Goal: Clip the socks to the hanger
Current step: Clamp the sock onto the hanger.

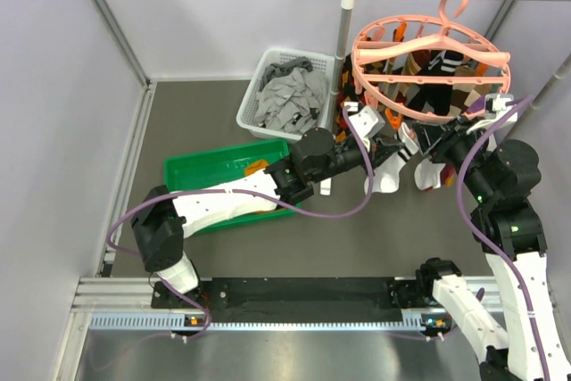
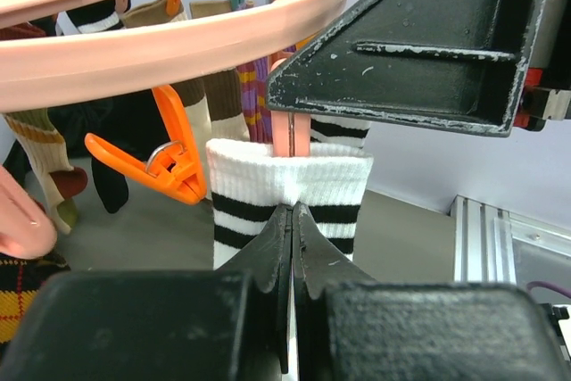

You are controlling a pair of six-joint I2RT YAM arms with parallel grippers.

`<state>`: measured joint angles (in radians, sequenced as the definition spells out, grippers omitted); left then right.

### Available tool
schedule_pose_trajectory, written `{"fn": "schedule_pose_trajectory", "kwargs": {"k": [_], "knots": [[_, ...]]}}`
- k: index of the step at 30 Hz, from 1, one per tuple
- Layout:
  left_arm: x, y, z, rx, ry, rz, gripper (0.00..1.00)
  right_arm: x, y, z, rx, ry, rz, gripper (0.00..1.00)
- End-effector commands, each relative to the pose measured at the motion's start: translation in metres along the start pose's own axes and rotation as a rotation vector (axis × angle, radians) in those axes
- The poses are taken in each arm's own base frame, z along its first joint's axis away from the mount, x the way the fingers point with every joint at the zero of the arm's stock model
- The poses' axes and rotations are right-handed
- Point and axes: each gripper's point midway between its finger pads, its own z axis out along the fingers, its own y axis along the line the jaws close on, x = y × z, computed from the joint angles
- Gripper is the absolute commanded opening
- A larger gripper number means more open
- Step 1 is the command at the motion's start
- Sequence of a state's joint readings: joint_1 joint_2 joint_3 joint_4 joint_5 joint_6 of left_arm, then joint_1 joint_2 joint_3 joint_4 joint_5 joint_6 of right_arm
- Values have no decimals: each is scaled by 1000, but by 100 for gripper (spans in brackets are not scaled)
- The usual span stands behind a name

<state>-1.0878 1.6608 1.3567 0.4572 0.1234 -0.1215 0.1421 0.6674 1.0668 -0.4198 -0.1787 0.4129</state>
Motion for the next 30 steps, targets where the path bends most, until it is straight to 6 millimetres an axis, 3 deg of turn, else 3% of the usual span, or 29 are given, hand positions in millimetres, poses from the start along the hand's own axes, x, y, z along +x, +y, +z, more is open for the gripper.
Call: {"fn": "schedule_pose_trajectory", "kwargs": {"k": [1,6,15,19,30], "knots": [[-47,-10,4,36,-135,15,0,-2,5,-3,-22,-16,3,0],[-49,-13,4,49,-141,14,0,-1,4,-1,-17,-11,4,0],[-40,-16,5,67,-118,22,0,-8,4,-3,-7,-35,-2,34],[-34,-15,4,66,-109,19,1,-11,2,-4,6,-44,-11,41],[-29,-7,-2,27,-115,38,34,-17,-4,-6,46,-62,-38,59]]}}
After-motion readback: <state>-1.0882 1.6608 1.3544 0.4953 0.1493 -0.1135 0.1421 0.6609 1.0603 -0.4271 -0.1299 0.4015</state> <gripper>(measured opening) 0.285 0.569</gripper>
